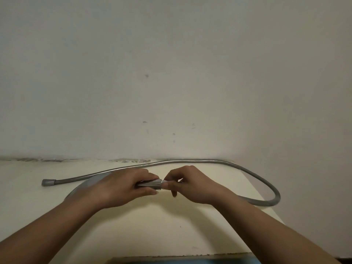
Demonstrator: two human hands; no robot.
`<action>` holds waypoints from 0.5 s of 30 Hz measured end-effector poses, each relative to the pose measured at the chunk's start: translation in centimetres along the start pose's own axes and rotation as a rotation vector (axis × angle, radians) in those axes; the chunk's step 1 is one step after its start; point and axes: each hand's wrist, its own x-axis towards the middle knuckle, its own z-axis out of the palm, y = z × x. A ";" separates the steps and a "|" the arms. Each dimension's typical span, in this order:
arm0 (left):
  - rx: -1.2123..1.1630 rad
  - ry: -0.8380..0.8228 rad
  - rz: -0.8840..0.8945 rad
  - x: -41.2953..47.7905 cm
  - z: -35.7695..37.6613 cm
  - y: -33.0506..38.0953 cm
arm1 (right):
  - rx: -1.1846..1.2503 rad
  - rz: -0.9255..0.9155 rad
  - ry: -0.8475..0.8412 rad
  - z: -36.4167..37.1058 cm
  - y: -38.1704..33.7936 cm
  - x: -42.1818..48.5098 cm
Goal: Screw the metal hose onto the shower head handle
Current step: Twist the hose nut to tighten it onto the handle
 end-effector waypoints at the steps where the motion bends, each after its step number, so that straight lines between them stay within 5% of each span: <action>1: 0.005 0.000 0.001 0.0 0.0 0.0 | 0.010 0.002 -0.003 0.0 0.0 0.1; 15: 0.095 -0.028 -0.038 0.3 -0.1 -0.4 | 0.074 -0.014 0.041 1.1 1.1 0.8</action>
